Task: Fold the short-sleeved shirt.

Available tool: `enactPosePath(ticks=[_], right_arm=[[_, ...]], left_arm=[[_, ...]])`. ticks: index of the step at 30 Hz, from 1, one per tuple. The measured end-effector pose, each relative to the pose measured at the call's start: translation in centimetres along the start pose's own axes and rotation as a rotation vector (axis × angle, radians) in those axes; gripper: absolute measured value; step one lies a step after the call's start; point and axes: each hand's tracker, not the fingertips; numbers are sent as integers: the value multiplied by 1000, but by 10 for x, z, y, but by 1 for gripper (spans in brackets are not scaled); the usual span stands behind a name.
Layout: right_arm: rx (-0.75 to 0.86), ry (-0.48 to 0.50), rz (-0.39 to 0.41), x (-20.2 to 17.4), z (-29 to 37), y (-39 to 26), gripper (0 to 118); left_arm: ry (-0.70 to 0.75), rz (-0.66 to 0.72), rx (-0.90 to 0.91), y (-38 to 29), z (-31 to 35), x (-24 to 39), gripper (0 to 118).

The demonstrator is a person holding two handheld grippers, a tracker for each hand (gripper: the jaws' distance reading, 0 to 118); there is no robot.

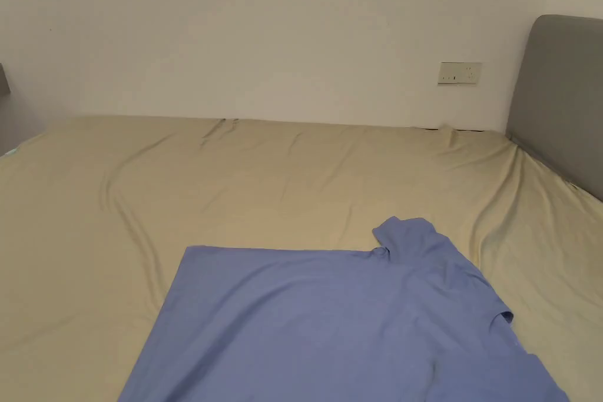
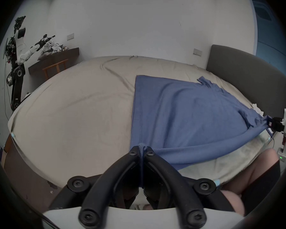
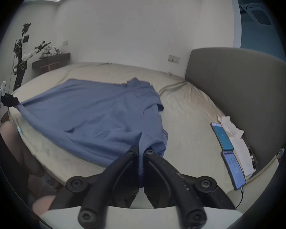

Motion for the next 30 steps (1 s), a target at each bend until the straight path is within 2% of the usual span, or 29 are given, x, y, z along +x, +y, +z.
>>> enactPosePath(ticks=[2,4,5,6,7,8,9,10,12,13,14,15,18,19,20,21,22,23,25,30], right_arm=[[-18,-7,19,-2,-6,-11,6],[-18,-10,-6,-3,-11,-17,8],[-17,-15,-32,-4,-12,-21,8],[-29,-11,-67,-4,-15,-24,17],[-41,-17,-92,-3,-16,-26,37],[-51,-26,-112,-4,-16,-27,70],[-29,-59,-122,-3,-9,-28,113],[8,-66,-146,-1,-4,-29,118],[129,-63,-207,1,20,-25,118],[154,-26,-247,-3,37,-23,118],[180,-33,-264,-6,50,-21,117],[205,-53,-252,-12,64,-18,106],[270,-25,-214,-32,96,-9,87],[277,-29,-211,-37,104,-8,59],[272,-30,-207,-42,109,-7,19],[293,-17,-180,-48,108,-9,3],[271,-13,-189,-51,109,-8,2],[265,48,-175,-53,110,-6,2],[283,43,-178,-56,116,-2,2],[258,49,-178,-66,105,25,2]], left_arm=[[-3,17,-16,-7,-3,-1,2],[0,31,-11,-13,-4,-2,2],[-1,40,0,-15,-3,-1,8],[10,49,9,-15,-2,0,35],[30,48,20,-15,-1,1,73],[57,35,33,-15,2,2,112],[76,33,49,-14,6,2,116],[95,45,55,-12,13,2,110],[68,100,189,-6,45,4,115],[77,109,219,-4,58,7,117],[93,121,236,-2,70,11,115],[93,127,227,0,84,15,100],[56,69,325,3,125,29,74],[88,35,308,2,132,34,36],[138,5,297,1,136,39,2],[172,4,307,-5,140,41,0],[143,16,302,-8,142,41,0],[84,37,270,-12,142,39,0],[71,100,242,-16,135,34,0],[76,126,161,-25,99,31,0]])
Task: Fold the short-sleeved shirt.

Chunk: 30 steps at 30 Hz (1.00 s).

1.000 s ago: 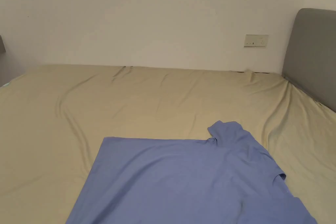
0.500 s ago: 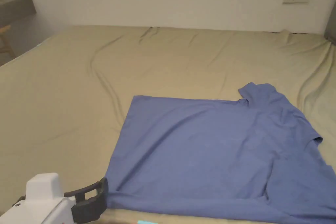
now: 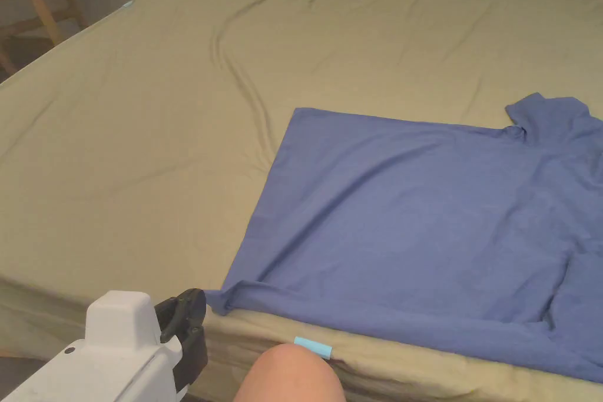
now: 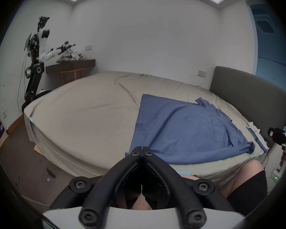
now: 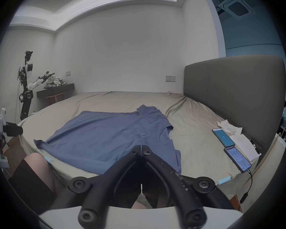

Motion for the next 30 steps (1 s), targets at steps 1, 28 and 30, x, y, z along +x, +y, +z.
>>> enactPosePath(ticks=[1,28,30], right_arm=[[0,1,-6,-2,-2,2,2],[-138,-29,41,35,-46,-13,2],[-161,-35,44,48,-51,-21,27]], left_arm=[[-7,10,-16,-1,-6,-1,2],[8,-68,-159,-4,-77,-9,3],[-3,-58,-144,3,-74,-8,3]])
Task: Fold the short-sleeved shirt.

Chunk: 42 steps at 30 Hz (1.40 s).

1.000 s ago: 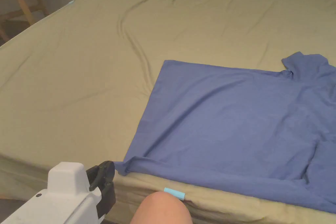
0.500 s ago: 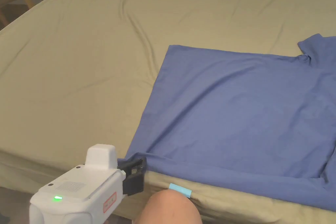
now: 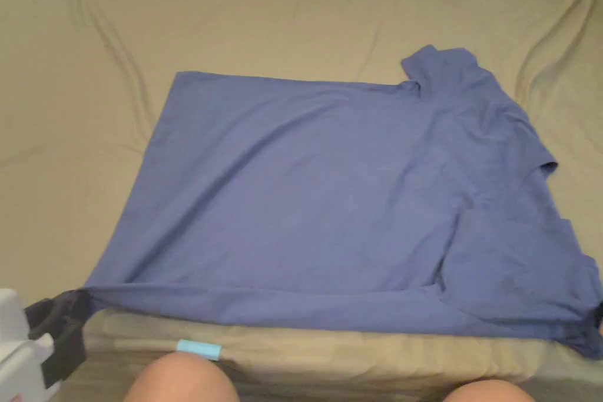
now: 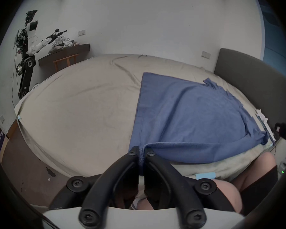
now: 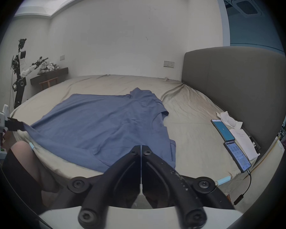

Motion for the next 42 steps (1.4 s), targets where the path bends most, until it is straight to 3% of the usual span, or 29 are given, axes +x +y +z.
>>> enactPosePath(ticks=[2,3,8,10,11,14,18,23,29,34,42], right_arm=[[-40,-10,0,11,-9,-8,96],[-76,-15,3,19,-15,-13,118],[-145,-36,5,47,-53,-24,118],[-209,-32,-46,36,-66,-27,102],[-234,2,-69,37,-72,-30,83],[-272,78,-77,42,-81,-34,10],[-267,84,-112,47,-75,-35,9],[-227,64,-90,44,-46,-12,9],[-265,75,18,47,-53,52,9],[-368,96,93,51,-110,107,9],[-531,96,82,61,-229,140,10]], left_arm=[[-4,-19,11,1,4,1,3],[-1,-37,14,2,5,2,3],[-7,-16,2,11,0,11,3],[-4,-10,-4,11,-1,12,3],[-5,-8,-6,11,-1,14,3],[-3,-28,-16,13,-3,19,3],[4,-30,-37,14,-4,19,3],[-16,-22,-40,28,7,18,3],[-41,-25,-42,81,-1,4,3],[-62,-112,-122,130,-60,1,3],[-34,-126,-325,156,-174,3,3]])
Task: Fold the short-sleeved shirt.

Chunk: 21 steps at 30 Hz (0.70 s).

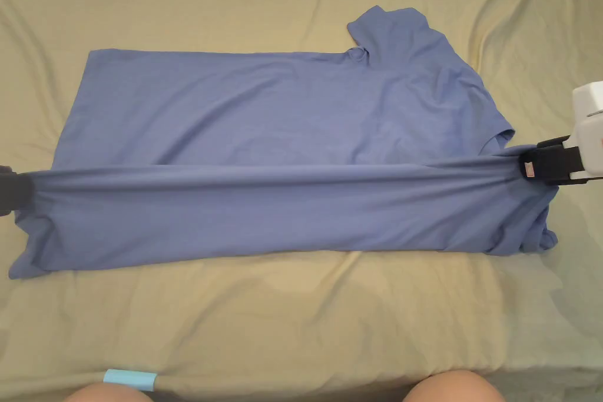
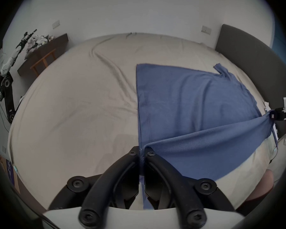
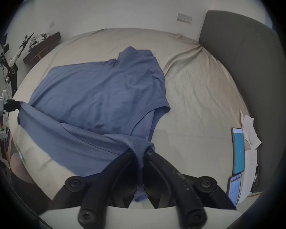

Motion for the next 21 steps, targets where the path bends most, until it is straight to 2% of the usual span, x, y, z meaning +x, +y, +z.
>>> enactPosePath(ticks=[4,7,8,9,10,11,12,13,15,16,17,18,19,20,21], right_arm=[[-52,-23,1,7,-41,7,10],[-60,-3,-67,10,-58,0,10],[-58,-9,-78,11,-60,-2,17],[-28,-56,-96,12,-59,-4,39],[25,-124,-108,15,-53,-7,61],[90,-185,-137,16,-40,-13,78],[154,-219,-182,21,-27,-19,87],[213,-229,-214,22,-13,-26,87],[336,-205,-247,14,23,-49,87],[383,-196,-263,9,39,-64,86],[404,-168,-269,0,53,-82,79],[415,-142,-264,-9,65,-97,59],[427,-126,-254,-23,76,-113,33],[436,-134,-257,-35,83,-131,2],[440,-139,-263,-46,88,-145,2]], left_arm=[[-25,60,-54,4,-32,-5,3],[-24,60,-61,4,-44,-8,3],[-29,70,-50,5,-42,-10,3],[-21,91,-21,6,-36,-12,14],[34,103,28,6,-27,-14,37],[93,95,72,4,-15,-16,73],[119,90,145,0,2,-19,108],[133,78,217,-5,21,-20,117],[140,82,330,-21,63,-19,113],[128,111,361,-36,84,-15,105],[92,149,385,-54,103,-11,90],[67,182,398,-70,117,-6,55],[42,235,410,-91,126,1,19],[42,276,413,-111,130,8,0],[70,289,404,-126,129,13,0]])
